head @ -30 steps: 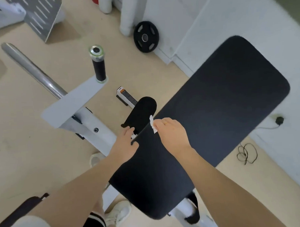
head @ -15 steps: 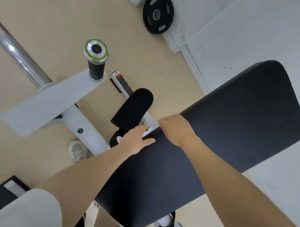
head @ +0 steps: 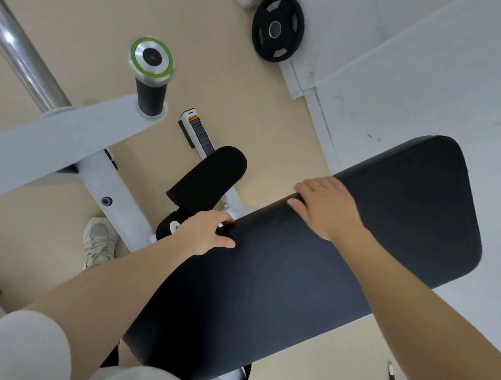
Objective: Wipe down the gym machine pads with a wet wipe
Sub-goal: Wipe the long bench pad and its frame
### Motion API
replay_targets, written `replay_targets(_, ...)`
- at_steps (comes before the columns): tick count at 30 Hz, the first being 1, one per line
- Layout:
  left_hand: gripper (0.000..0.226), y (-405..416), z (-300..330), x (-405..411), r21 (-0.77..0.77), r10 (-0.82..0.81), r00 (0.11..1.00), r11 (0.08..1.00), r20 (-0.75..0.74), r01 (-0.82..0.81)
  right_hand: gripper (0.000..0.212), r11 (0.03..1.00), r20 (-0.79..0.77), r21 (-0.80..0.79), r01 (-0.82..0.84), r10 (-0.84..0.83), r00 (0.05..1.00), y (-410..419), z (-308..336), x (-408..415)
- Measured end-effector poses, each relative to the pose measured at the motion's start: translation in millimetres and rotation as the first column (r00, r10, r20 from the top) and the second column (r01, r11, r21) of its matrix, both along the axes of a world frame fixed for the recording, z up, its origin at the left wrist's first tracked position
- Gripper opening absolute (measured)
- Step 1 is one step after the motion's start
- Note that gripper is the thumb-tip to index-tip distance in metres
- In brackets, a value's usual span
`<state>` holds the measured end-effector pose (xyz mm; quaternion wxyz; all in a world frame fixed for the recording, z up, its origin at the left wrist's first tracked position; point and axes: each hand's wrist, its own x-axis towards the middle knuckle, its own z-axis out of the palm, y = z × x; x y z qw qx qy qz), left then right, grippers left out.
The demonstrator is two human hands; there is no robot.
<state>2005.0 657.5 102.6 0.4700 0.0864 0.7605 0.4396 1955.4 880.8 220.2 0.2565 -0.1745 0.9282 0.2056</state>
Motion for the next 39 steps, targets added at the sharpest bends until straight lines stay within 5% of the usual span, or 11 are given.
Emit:
replay_targets(5,0.052,2,0,-3,-0.025,-0.119,0.991,0.993,-0.066,0.117,0.073,0.993,-0.036,0.049,0.105,-0.103,0.994,0,3,-3)
replay_targets(9,0.053,6,5,-11,0.049,-0.055,0.998,0.997,-0.042,0.057,0.079,0.999,0.142,-0.015,-0.041,0.042,0.989,-40,-21,28)
replay_targets(14,0.047,27,18,-22,0.154,0.048,0.995,0.987,-0.088,-0.034,0.064,0.983,0.106,-0.086,-0.161,0.170,0.980,-27,-28,34)
replay_targets(19,0.038,55,36,-33,0.211,0.219,0.970,0.958,-0.109,-0.193,0.057,0.998,-0.112,0.048,-0.037,0.042,0.993,24,3,-14)
replay_targets(26,0.038,74,48,-42,0.154,0.146,0.967,0.981,-0.207,-0.115,0.060,0.990,-0.293,0.027,0.136,-0.122,0.948,44,19,-23)
replay_targets(30,0.035,73,51,-42,0.146,0.140,0.972,0.983,-0.188,-0.113,0.065,0.999,-0.170,-0.032,0.029,-0.034,0.985,5,-11,10)
replay_targets(36,0.032,73,48,-46,0.118,0.067,0.978,0.992,-0.198,-0.044,0.057,0.978,-0.140,-0.175,-0.115,0.091,0.986,3,-18,25)
replay_targets(39,0.036,77,49,-52,0.110,0.088,0.985,0.991,-0.150,-0.072,0.054,0.975,-0.201,-0.126,-0.181,0.154,0.967,33,-5,3)
